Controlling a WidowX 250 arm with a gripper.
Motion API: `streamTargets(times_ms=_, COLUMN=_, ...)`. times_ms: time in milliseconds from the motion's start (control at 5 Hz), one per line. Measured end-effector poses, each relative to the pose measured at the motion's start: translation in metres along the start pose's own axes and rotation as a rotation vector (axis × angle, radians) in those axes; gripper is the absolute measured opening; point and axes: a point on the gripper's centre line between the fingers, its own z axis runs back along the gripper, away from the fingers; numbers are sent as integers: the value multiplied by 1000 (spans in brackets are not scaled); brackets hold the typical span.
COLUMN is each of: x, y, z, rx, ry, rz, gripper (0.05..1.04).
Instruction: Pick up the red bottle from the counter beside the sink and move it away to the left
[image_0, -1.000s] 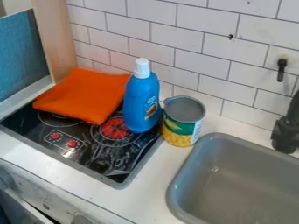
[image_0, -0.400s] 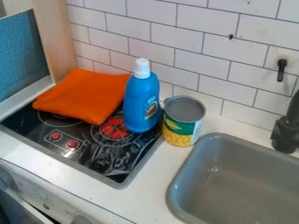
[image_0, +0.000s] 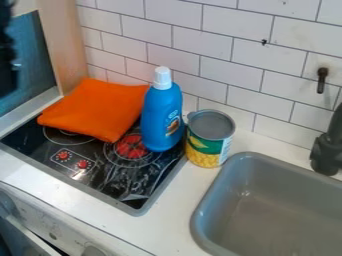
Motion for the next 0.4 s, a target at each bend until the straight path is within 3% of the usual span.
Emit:
streamTargets(times_ms=200, x=7, y=-38, z=5, rx=-41, ry=-20, rz=-120, gripper=1001)
streamTargets(times_ms=400, x=10, y=-65, z=6, rx=-76, ry=-4, rz=-205, gripper=1001)
